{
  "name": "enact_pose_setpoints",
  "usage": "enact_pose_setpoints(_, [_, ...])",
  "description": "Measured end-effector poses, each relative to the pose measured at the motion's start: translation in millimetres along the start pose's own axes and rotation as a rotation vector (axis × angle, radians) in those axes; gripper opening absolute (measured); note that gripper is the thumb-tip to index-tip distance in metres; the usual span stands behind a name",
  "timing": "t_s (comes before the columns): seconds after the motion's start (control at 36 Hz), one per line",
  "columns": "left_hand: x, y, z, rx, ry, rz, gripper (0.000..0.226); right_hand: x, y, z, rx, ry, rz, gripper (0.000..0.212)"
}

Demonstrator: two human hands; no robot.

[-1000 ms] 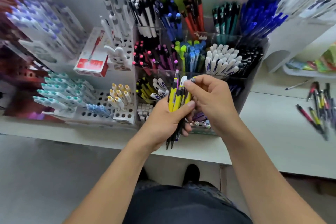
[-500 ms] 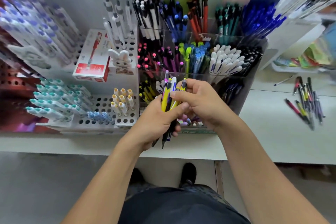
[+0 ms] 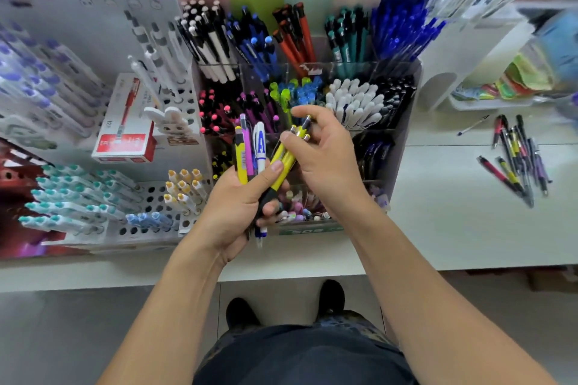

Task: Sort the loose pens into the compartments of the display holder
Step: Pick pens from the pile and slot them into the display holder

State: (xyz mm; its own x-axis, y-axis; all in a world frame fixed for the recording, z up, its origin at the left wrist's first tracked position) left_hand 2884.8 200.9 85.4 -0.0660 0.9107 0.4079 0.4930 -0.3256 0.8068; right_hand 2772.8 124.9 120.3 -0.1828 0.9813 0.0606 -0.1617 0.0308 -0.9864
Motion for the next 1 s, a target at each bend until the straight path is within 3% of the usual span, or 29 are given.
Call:
enact_pose_setpoints(0.11, [-2, 4, -11, -0.095, 0.025, -0.042, 0.018, -2, -3, 11, 0.08, 0.036, 0.056, 0.016])
enact_pose_setpoints(0.22, [-5, 6, -25, -0.106, 0.005, -0.06, 0.023, 0, -5, 23, -0.009, 0.042, 0.03, 0.014])
enact_pose_setpoints(0.31, [-6, 6, -27, -0.125, -0.048, -0.052, 0.032, 0, 0, 21, -0.222, -0.134, -0.111, 0.003])
enact_pose_setpoints(0.39, [-1, 1, -27, -0.125, -0.121, -0.011, 0.027, 7, 5, 9, -0.274, -0.36, -0.197, 0.01])
enact_pose_setpoints(0.53, [7, -1, -5, -0.156, -0.047, -0.038, 0.032, 17, 14, -7, -0.141, -0.417, -0.191, 0.011])
enact_pose_setpoints(0.61, [13, -1, 23, -0.14, 0.142, -0.076, 0.032, 17, 10, -12, -0.078, -0.365, -0.155, 0.013])
enact_pose_setpoints(0.69, [20, 5, 60, 0.066, 0.331, -0.123, 0.038, 10, -15, 3, -0.124, -0.188, -0.035, 0.013])
enact_pose_setpoints(0.83, [23, 14, 91, 0.153, 0.293, -0.153, 0.039, 7, -62, 17, 0.051, -0.004, 0.334, 0.006])
enact_pose_setpoints(1.0, [21, 7, 93, 0.169, 0.355, -0.183, 0.031, 0, -44, -31, 0.308, 0.058, 0.423, 0.013])
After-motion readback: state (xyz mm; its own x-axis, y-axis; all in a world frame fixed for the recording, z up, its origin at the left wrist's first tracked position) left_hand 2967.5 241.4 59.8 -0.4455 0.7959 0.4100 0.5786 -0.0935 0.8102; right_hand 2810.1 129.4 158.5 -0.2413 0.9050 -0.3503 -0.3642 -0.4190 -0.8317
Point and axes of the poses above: each hand's wrist, its own x-axis away from the middle knuckle, its own z-axis out of the back of the hand, y = z × x, the point moved 9 cm from there along -x, towards the middle knuckle, and after that the axes turned 6 degrees about x, right-handed, at the moved point
